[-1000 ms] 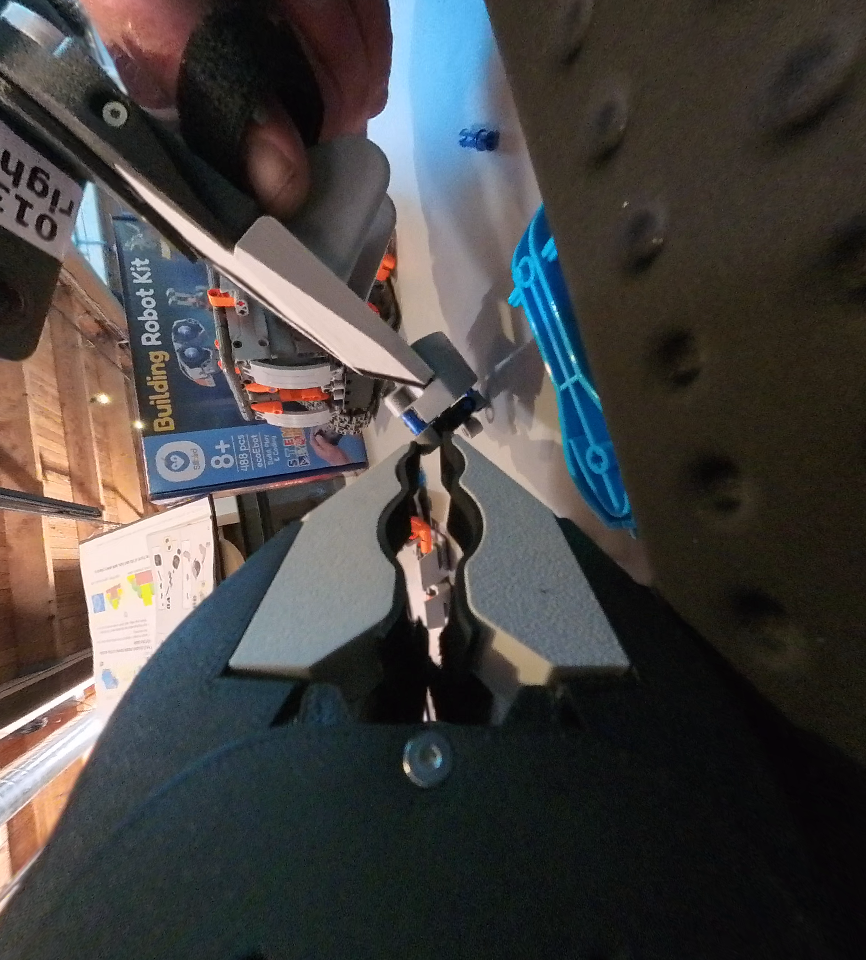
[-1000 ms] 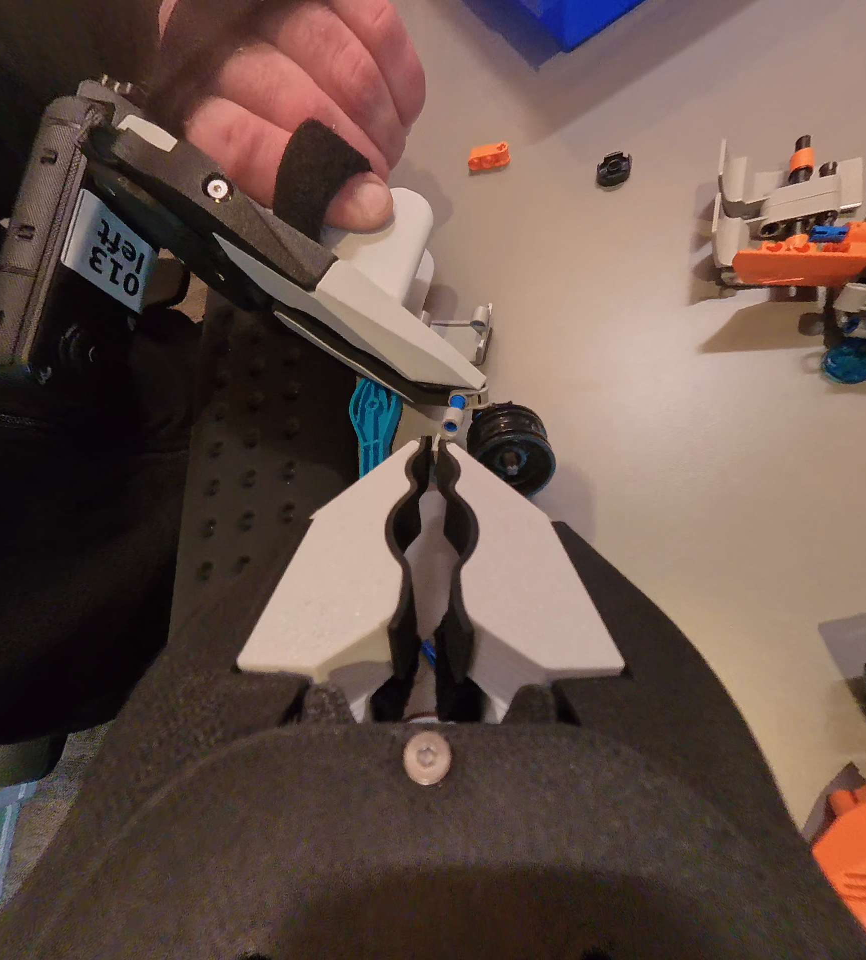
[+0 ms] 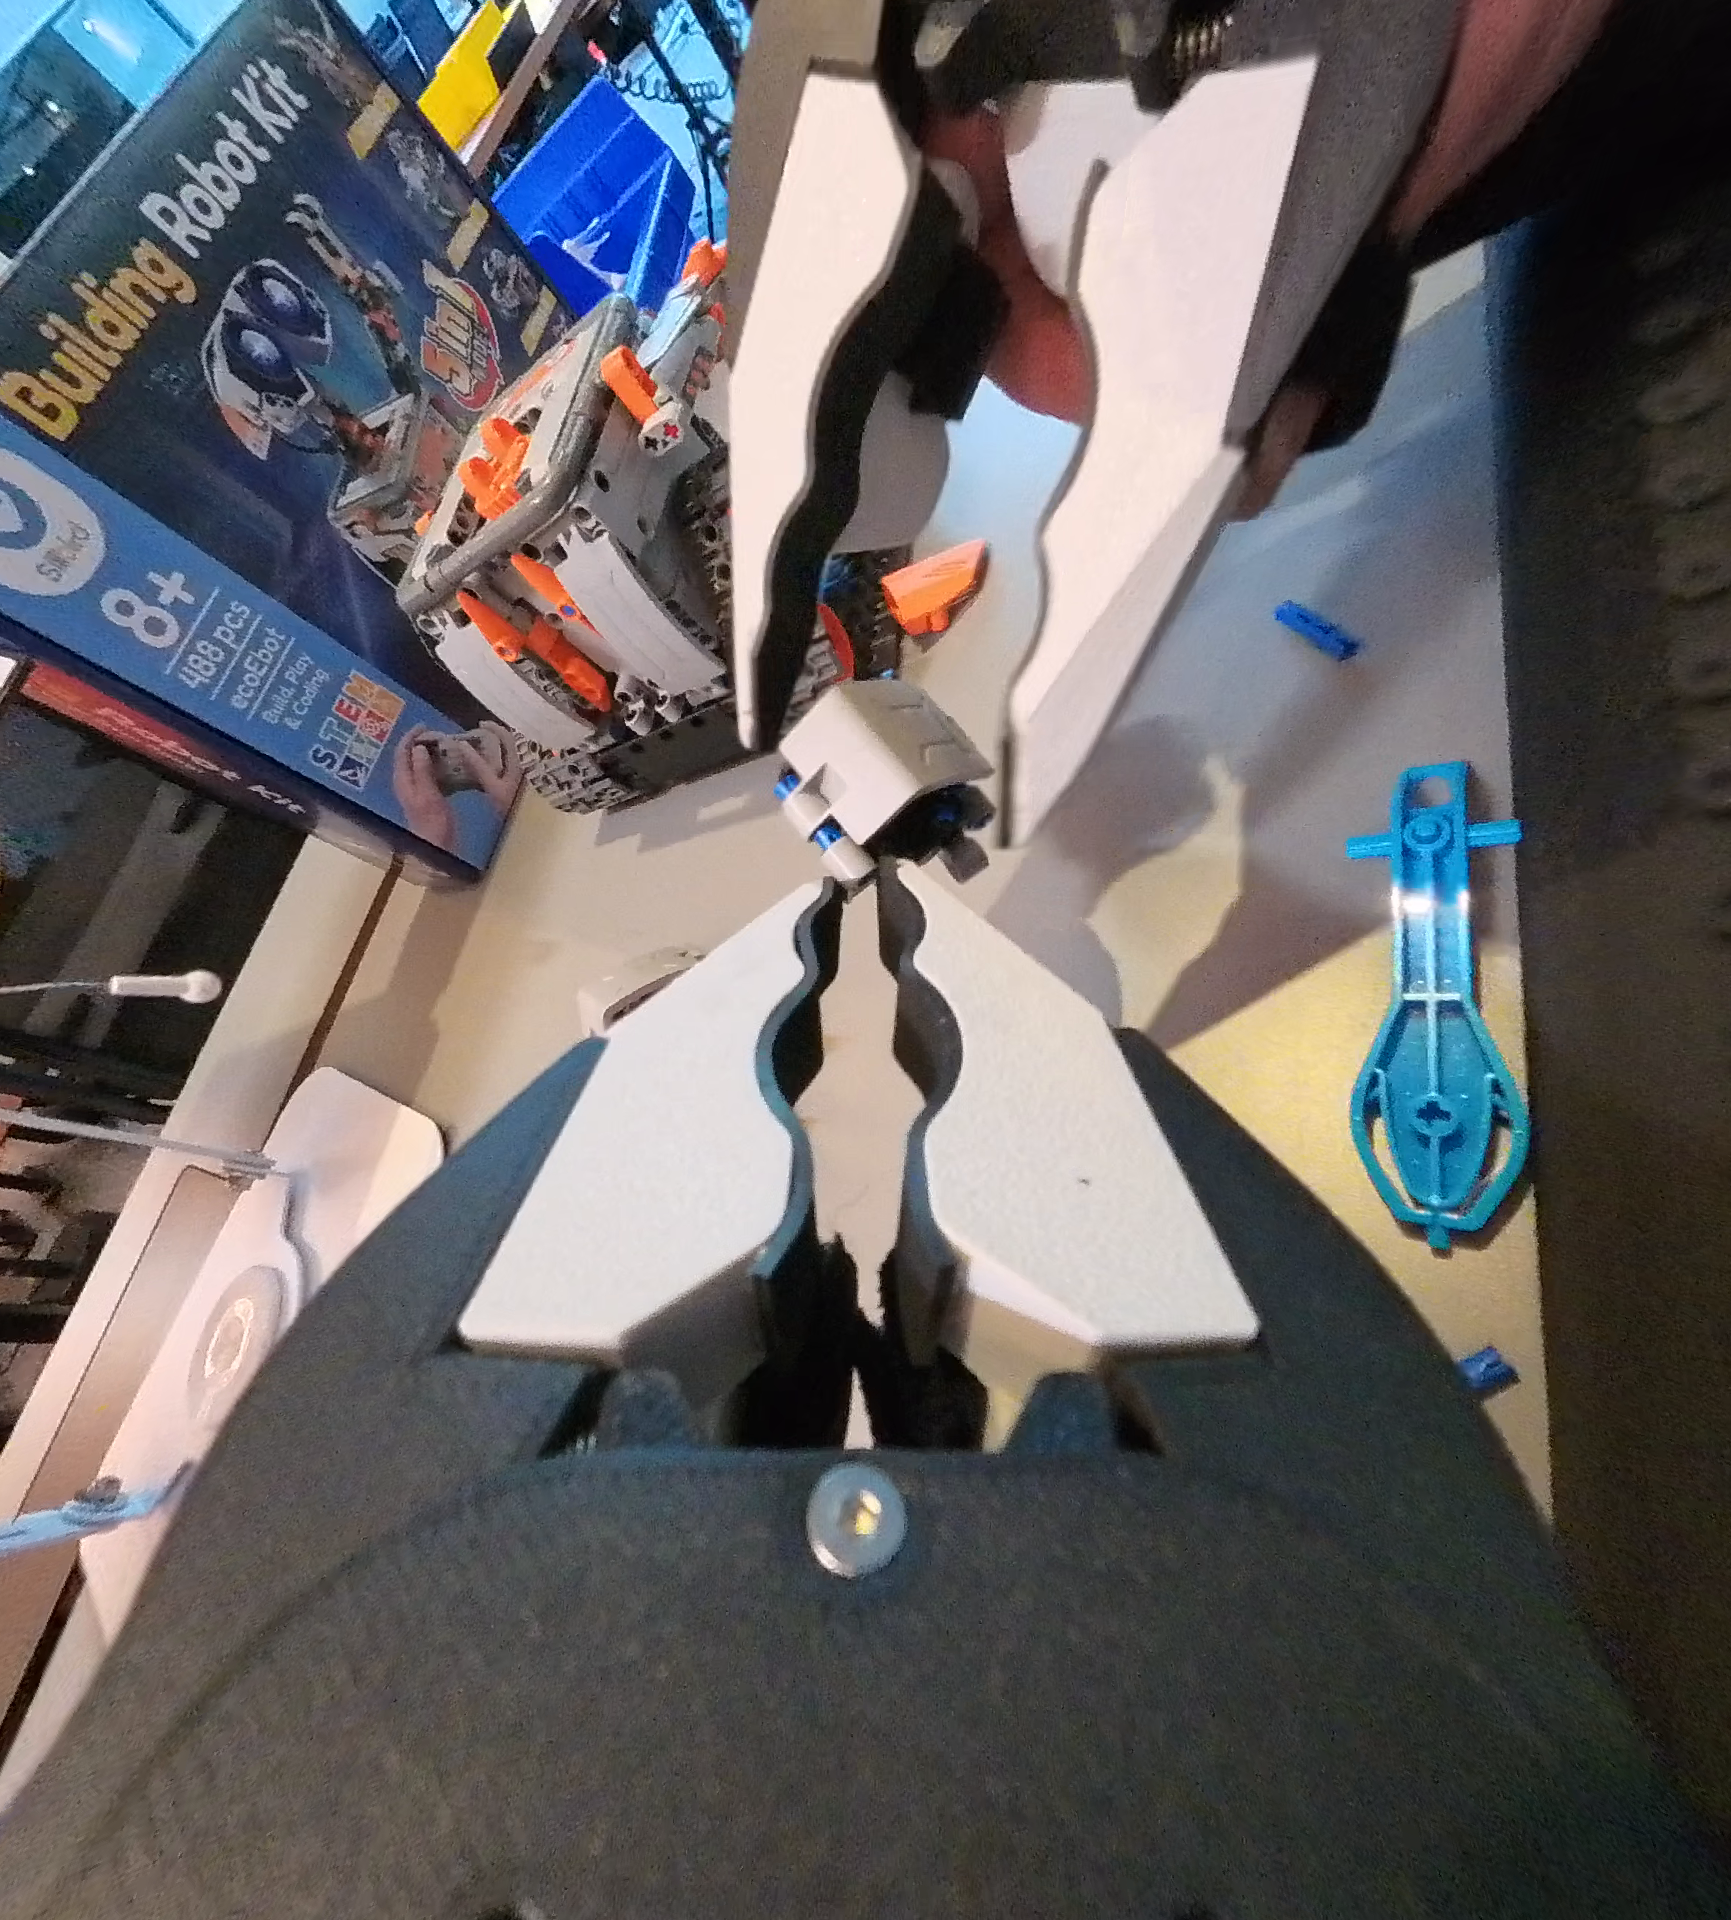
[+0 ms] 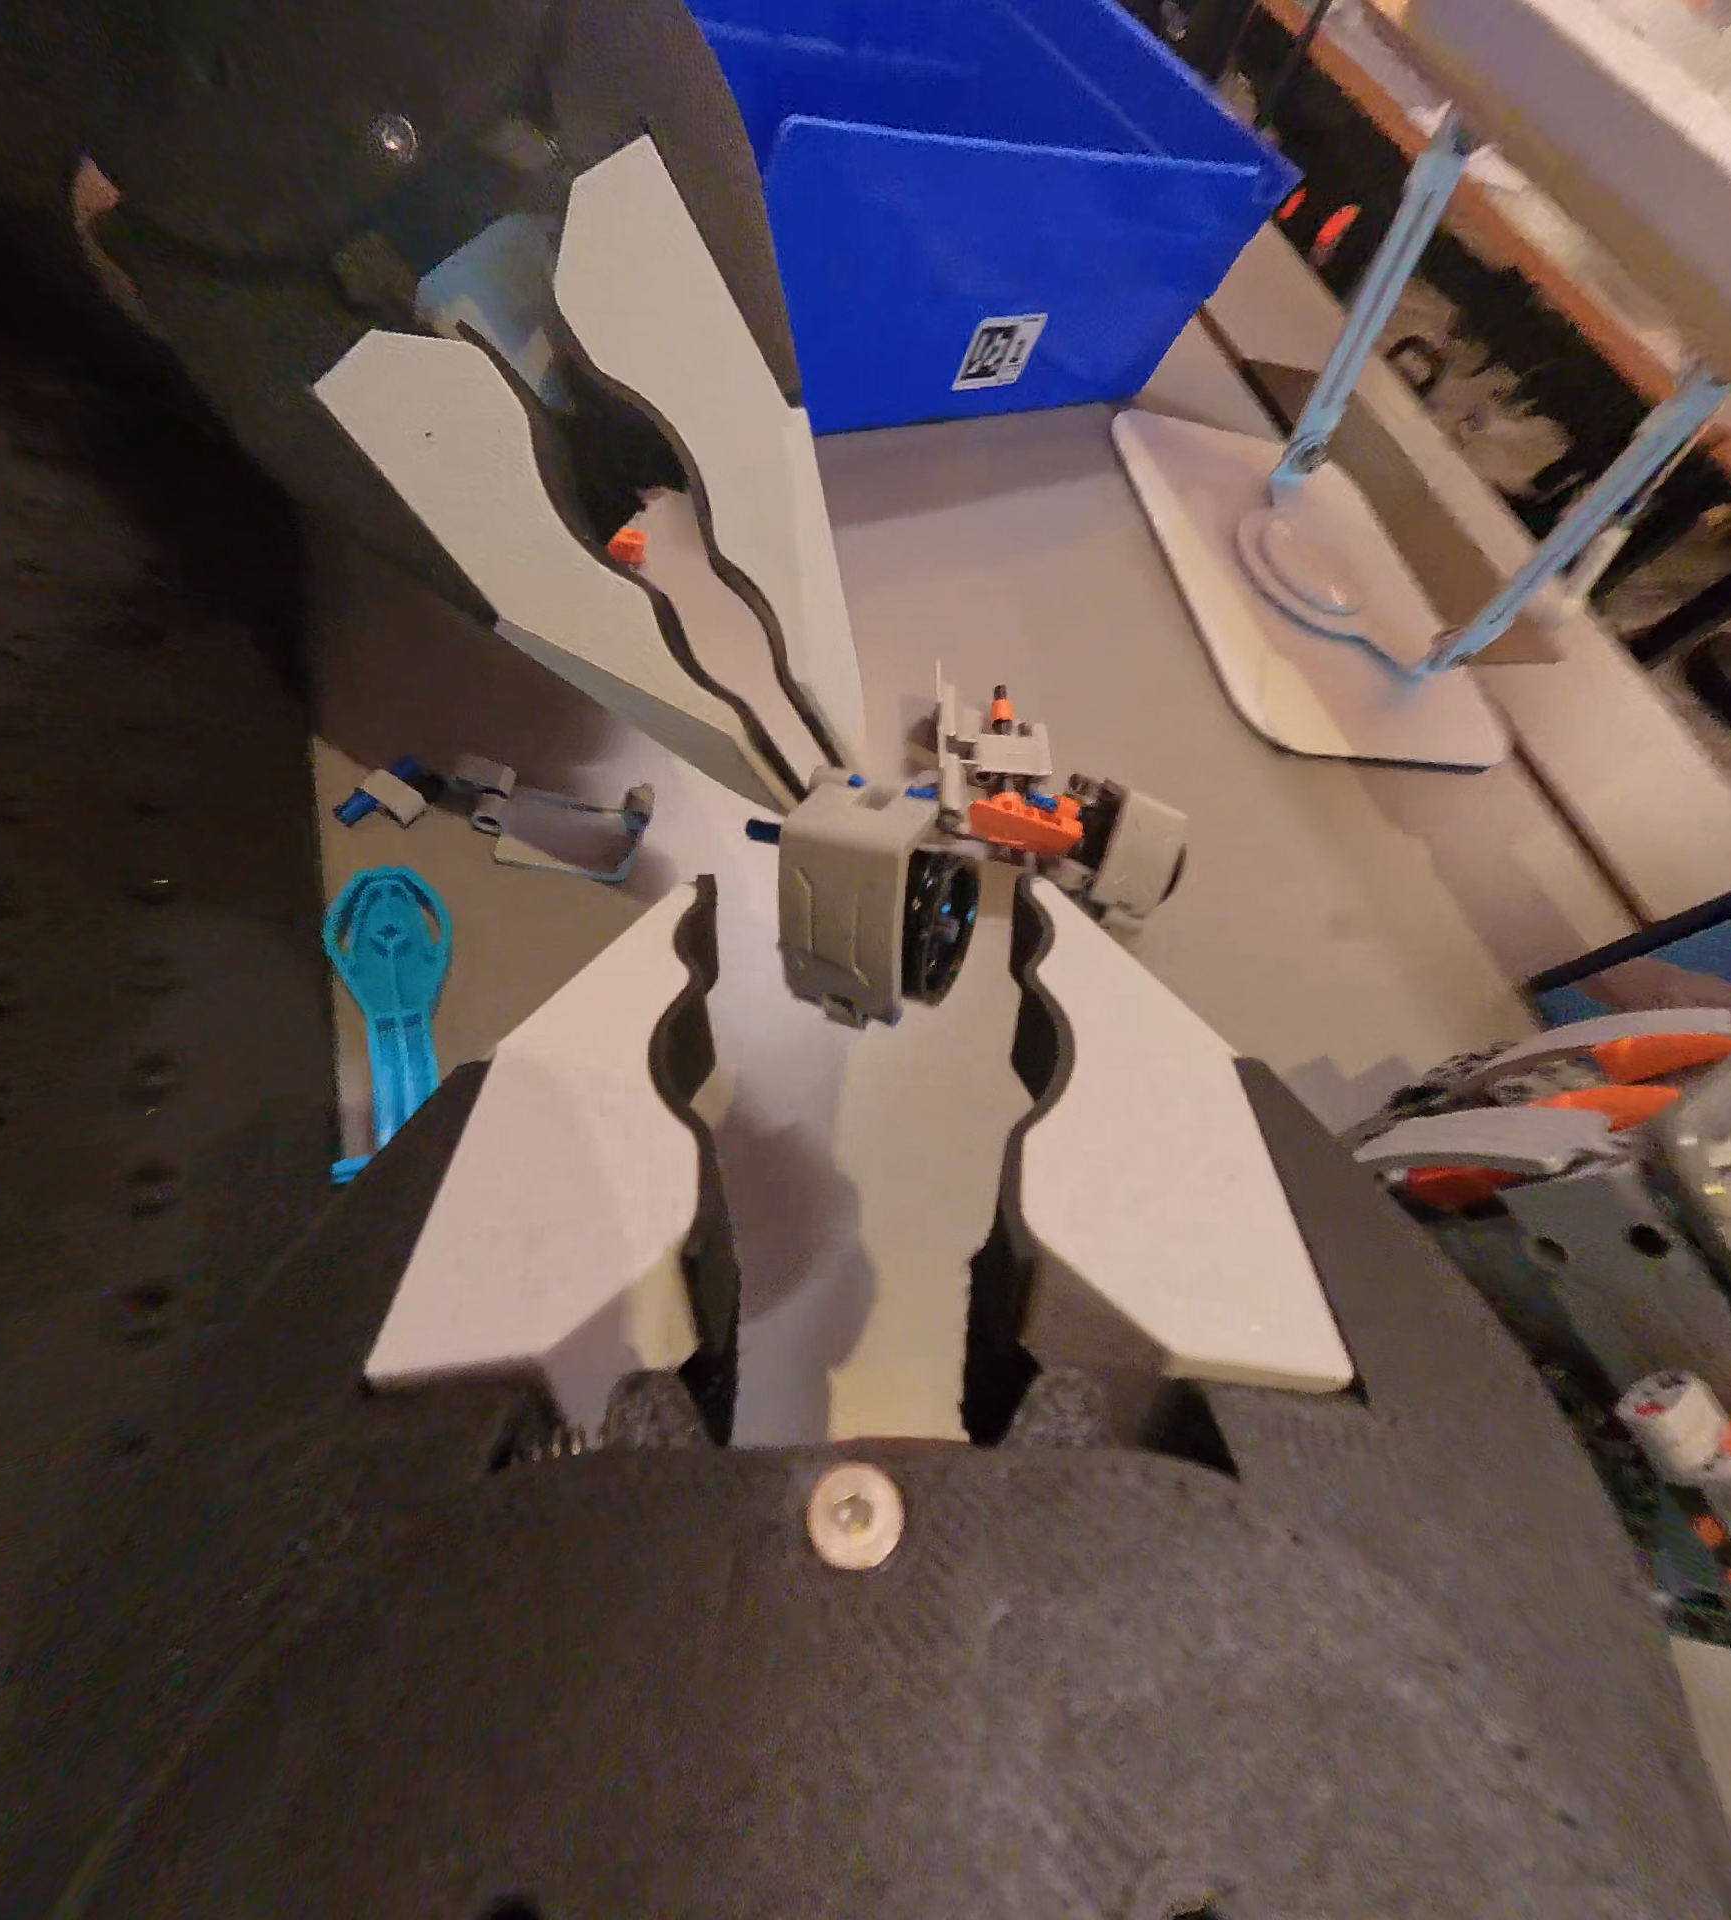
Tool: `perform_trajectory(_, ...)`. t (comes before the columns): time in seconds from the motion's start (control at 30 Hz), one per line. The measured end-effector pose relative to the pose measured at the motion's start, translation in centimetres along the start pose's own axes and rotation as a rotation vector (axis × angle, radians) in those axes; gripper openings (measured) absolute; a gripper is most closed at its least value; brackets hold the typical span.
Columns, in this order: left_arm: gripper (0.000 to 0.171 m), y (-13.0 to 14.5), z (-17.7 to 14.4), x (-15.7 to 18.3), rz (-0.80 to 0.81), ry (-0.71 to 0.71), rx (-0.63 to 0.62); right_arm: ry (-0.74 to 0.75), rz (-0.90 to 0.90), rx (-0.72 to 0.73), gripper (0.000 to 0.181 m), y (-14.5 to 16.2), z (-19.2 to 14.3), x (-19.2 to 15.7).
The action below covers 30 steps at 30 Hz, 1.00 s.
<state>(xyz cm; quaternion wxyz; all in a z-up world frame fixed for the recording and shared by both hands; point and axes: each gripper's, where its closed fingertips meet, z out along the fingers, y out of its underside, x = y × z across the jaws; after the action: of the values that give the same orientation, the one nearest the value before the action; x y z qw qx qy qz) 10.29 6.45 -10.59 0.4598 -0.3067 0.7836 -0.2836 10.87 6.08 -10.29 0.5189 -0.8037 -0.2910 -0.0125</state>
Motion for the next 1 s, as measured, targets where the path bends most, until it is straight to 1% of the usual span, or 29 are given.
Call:
perform_trajectory(0.07, 0.004, -0.2, 0.1, 0.2, 0.001, 0.005, -0.001, 0.056, -0.074, -0.015, 0.038, -0.2, 0.2, 0.1)
perform_trajectory(0.1, 0.004, -0.2, 0.1, 0.2, 0.006, 0.001, -0.005, 0.081, -0.114, -0.024, 0.034, -0.3, 0.2, 0.1)
perform_trajectory(0.23, 0.004, -0.2, 0.2, 0.0, -0.005, -0.005, -0.007, 0.208, -0.286, -0.078, 0.029, -0.4, 0.2, 0.3)
perform_trajectory(0.33, 0.003, -0.1, 0.2, 0.1, 0.036, -0.024, -0.020, 0.241, -0.350, -0.105, 0.028, -0.4, 0.2, 0.2)
perform_trajectory(0.43, 0.003, -0.2, 0.1, 0.3, 0.053, -0.030, -0.018, 0.238, -0.354, -0.097, 0.027, -0.5, 0.1, 0.0)
perform_trajectory(0.57, 0.003, 0.2, 0.3, 0.6, 0.082, -0.044, -0.048, 0.237, -0.398, -0.112, 0.025, -0.3, 0.3, -0.3)
perform_trajectory(0.63, 0.001, 0.2, 0.4, 0.8, 0.097, -0.044, -0.051, 0.206, -0.408, -0.082, 0.022, -0.9, 0.4, -1.1)
perform_trajectory(0.7, 0.000, 0.6, 0.6, 0.9, 0.124, -0.059, -0.076, 0.228, -0.451, -0.117, 0.022, -0.6, 0.6, -1.1)
perform_trajectory(0.77, 0.001, 0.7, 0.6, 0.9, 0.119, -0.052, -0.077, 0.233, -0.455, -0.129, 0.022, -0.4, 0.7, -1.1)
perform_trajectory(0.9, 0.001, 0.8, 0.8, 0.9, 0.131, -0.057, -0.091, 0.217, -0.419, -0.120, 0.022, -0.2, 0.7, -0.8)
perform_trajectory(0.93, 0.001, 0.7, 0.9, 0.9, 0.111, -0.039, -0.089, 0.206, -0.399, -0.110, 0.023, -0.1, 0.5, -0.7)
perform_trajectory(0.97, 0.002, 0.6, 0.8, 0.7, 0.085, -0.031, -0.068, 0.193, -0.370, -0.092, 0.025, -0.1, 0.4, -0.5)
perform_trajectory(1.0, 0.002, 0.4, 0.4, 0.0, 0.067, -0.053, -0.043, 0.173, -0.339, -0.053, 0.029, -0.5, -0.1, -0.5)
